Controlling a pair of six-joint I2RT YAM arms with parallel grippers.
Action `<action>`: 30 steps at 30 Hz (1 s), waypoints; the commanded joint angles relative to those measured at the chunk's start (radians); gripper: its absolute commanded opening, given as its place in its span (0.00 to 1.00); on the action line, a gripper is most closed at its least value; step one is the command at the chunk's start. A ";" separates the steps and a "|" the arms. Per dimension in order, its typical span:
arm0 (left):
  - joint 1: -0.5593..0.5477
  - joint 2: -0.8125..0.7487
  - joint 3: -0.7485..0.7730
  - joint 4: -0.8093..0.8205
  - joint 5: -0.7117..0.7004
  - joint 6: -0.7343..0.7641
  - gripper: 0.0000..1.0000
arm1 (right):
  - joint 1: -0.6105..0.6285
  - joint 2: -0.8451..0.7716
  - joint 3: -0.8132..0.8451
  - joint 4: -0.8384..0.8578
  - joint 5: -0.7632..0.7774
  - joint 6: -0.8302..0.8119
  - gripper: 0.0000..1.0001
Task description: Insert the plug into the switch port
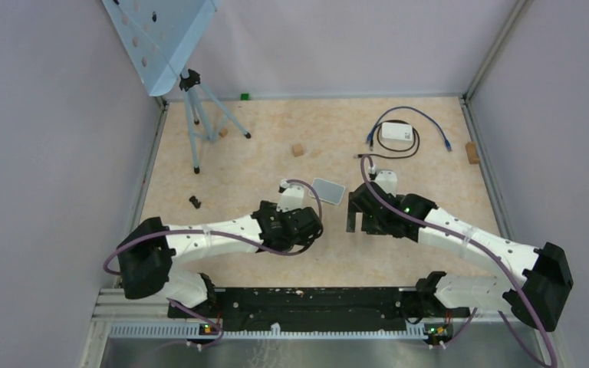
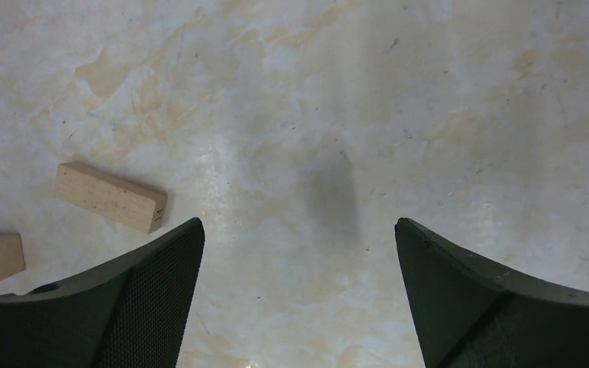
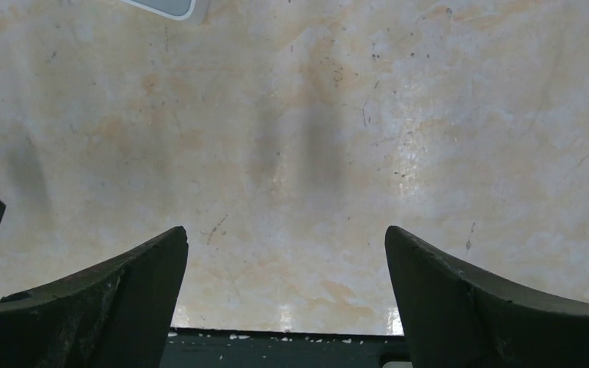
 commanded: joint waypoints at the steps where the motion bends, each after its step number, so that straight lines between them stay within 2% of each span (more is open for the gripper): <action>1: 0.005 0.022 0.075 -0.027 -0.031 0.025 0.99 | -0.037 -0.024 0.030 0.038 -0.060 0.007 0.98; 6: 0.041 -0.110 -0.016 0.160 0.068 0.224 0.99 | -0.171 -0.055 -0.029 0.118 -0.205 -0.043 0.98; 9: 0.194 -0.165 -0.059 0.231 0.248 0.280 0.99 | -0.325 -0.049 -0.045 0.181 -0.317 -0.112 0.98; 12: 0.431 -0.199 -0.120 0.339 0.491 0.340 0.99 | -0.485 -0.001 -0.021 0.231 -0.418 -0.183 0.98; 14: 0.490 -0.200 -0.116 0.342 0.520 0.353 0.99 | -0.562 0.051 0.014 0.244 -0.424 -0.224 0.97; 17: 0.496 -0.209 -0.093 0.318 0.520 0.360 0.99 | -0.628 0.137 0.081 0.256 -0.424 -0.277 0.97; 19: 0.496 -0.214 -0.077 0.272 0.485 0.350 0.99 | -0.658 0.184 0.121 0.274 -0.425 -0.295 0.97; 22: 0.497 -0.251 -0.082 0.204 0.457 0.351 0.99 | -0.693 0.241 0.158 0.340 -0.507 -0.318 0.97; 25: 0.497 -0.321 -0.113 0.163 0.473 0.351 0.99 | -0.690 0.296 0.154 0.467 -0.681 -0.367 0.92; 27: 0.495 -0.380 -0.147 0.161 0.510 0.344 0.99 | -0.656 0.340 0.156 0.528 -0.776 -0.389 0.89; 30: 0.495 -0.457 -0.198 0.201 0.576 0.327 0.99 | -0.552 0.401 0.185 0.517 -0.712 -0.415 0.88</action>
